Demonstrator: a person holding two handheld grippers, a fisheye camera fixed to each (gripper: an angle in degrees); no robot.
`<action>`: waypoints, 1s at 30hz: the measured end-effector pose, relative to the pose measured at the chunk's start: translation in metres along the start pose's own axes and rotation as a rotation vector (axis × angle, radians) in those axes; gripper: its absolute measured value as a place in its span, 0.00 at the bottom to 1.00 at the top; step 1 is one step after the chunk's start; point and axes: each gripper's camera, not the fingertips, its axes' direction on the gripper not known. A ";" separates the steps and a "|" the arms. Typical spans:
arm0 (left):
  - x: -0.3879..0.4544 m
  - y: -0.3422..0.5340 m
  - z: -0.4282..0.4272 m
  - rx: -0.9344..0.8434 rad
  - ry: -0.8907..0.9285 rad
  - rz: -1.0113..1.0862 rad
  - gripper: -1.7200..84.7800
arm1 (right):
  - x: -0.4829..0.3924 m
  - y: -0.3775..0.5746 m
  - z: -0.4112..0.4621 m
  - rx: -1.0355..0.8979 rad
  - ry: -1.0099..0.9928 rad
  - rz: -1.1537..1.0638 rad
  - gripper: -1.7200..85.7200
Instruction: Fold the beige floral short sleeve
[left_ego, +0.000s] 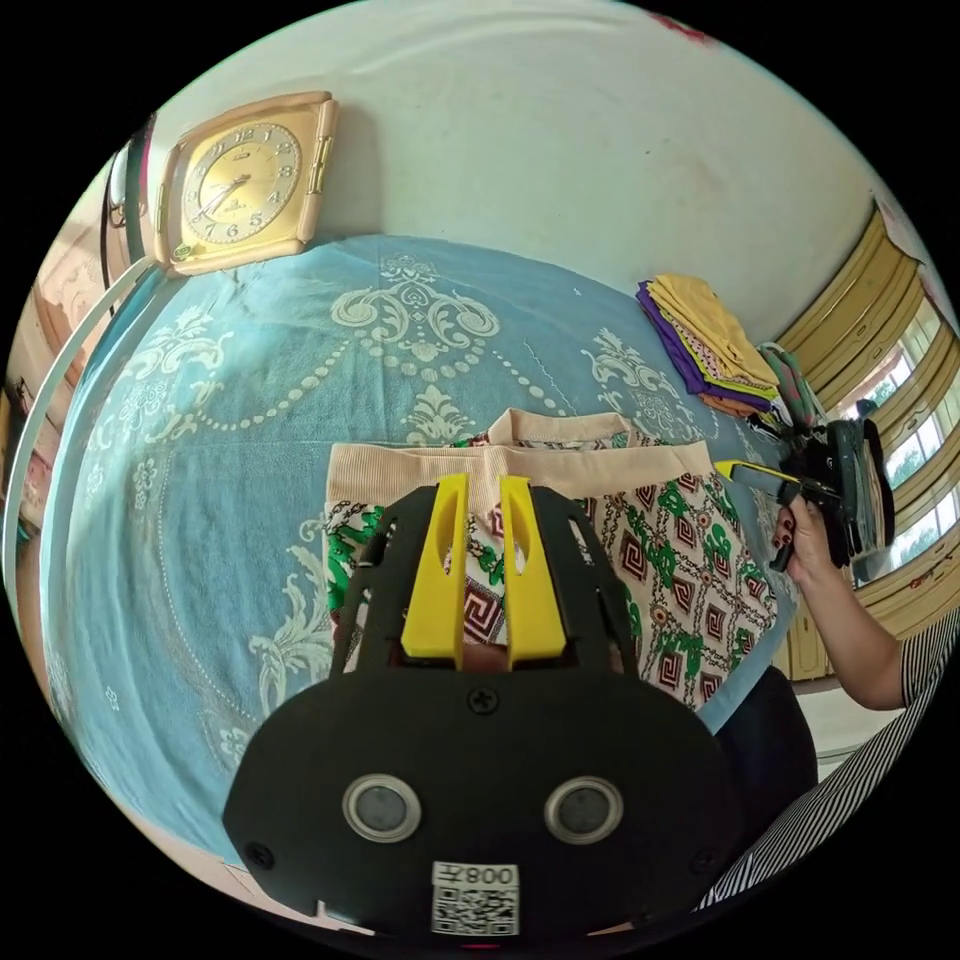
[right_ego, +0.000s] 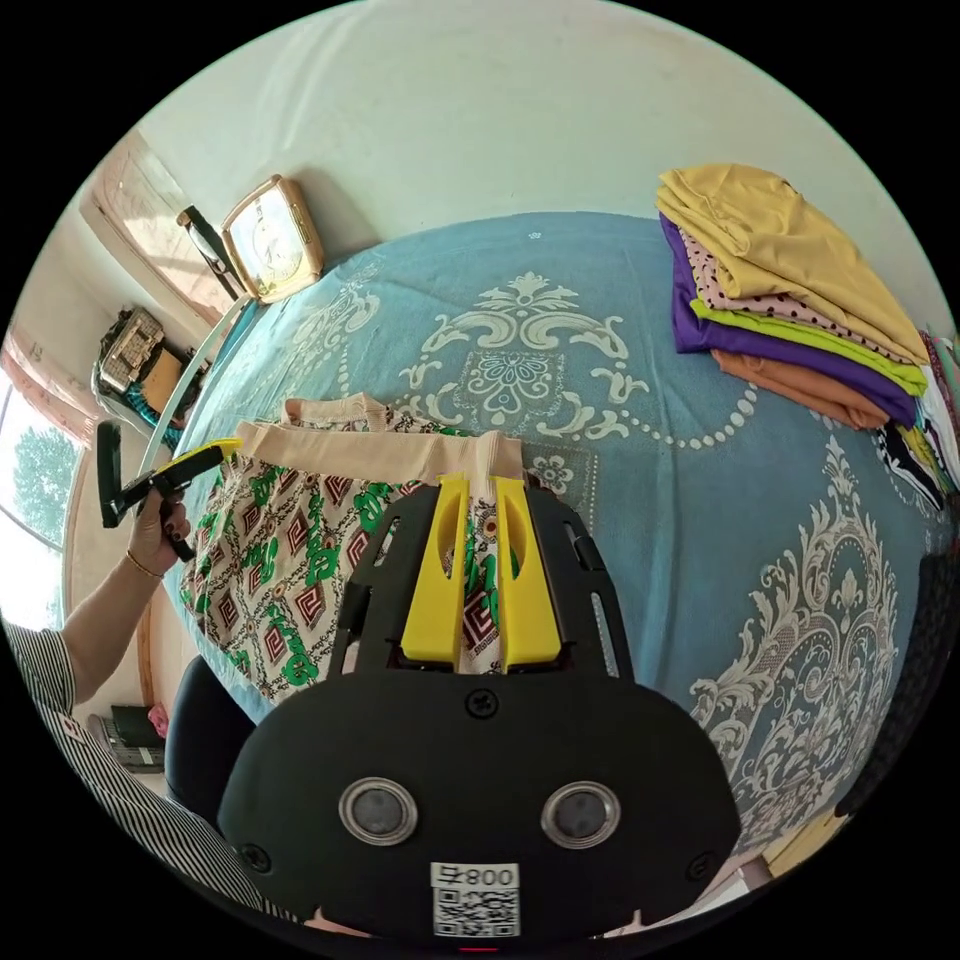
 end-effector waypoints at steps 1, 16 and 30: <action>-0.007 0.004 -0.004 0.007 -0.014 -0.013 0.09 | 0.004 0.000 0.001 -0.004 -0.010 0.008 0.09; -0.064 0.029 0.000 -0.077 -0.072 -0.151 0.04 | 0.014 -0.007 0.006 -0.057 0.066 -0.016 0.05; -0.089 0.049 -0.016 -0.069 -0.103 -0.149 0.02 | 0.049 -0.013 -0.011 -0.069 0.057 0.008 0.03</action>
